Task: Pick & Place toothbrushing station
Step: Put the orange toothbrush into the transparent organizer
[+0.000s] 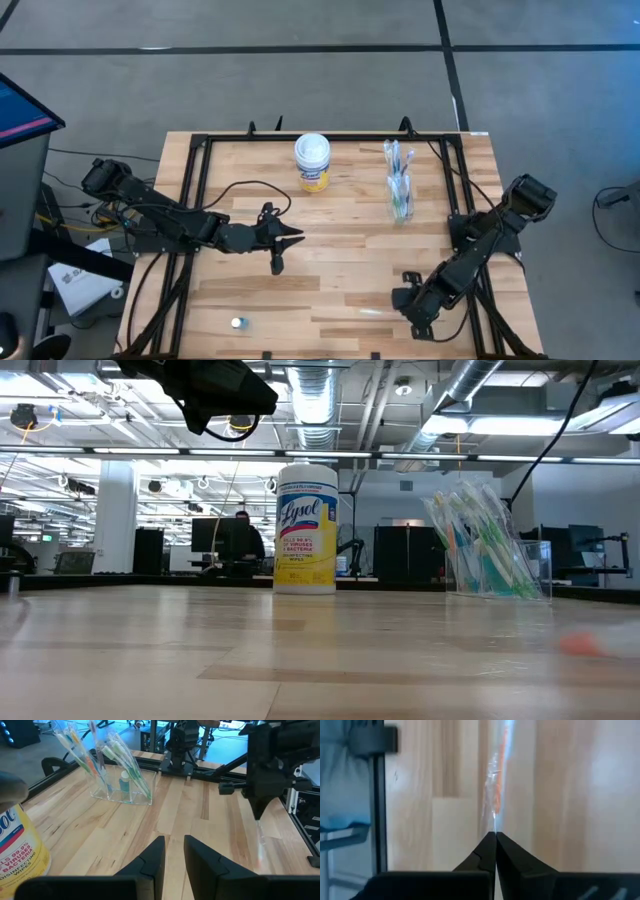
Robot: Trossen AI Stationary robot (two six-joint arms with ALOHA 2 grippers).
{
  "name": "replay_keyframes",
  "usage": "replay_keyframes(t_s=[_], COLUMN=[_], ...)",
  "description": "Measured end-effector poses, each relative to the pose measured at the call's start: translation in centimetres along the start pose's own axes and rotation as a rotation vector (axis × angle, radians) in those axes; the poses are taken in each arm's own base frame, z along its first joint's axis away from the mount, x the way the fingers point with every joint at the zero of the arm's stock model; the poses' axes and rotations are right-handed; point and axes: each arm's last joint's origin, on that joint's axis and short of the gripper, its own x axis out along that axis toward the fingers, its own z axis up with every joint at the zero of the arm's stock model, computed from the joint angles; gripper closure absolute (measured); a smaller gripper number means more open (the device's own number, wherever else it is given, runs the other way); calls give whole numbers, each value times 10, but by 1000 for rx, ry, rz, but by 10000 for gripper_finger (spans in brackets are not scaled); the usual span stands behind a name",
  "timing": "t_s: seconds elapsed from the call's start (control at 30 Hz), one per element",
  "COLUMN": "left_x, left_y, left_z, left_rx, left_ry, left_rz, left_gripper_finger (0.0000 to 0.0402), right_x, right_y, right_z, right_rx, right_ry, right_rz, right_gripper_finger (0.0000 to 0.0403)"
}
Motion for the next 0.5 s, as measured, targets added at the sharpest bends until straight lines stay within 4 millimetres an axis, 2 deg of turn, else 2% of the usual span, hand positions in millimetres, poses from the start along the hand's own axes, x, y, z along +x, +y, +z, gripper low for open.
replay_keyframes(t_s=[0.23, 0.5], left_x=[0, 0], left_y=[0, -2], left_z=[0, 0], left_rx=[-3, -59], left_ry=[0, 13], left_rz=[0, -54], left_gripper_finger=[334, 334], right_x=[-15, -35], right_y=[1, 6], right_z=[16, 41], right_rx=[-20, -106], right_ry=[-23, -91], right_rz=[-140, -224], right_gripper_finger=[403, 403])
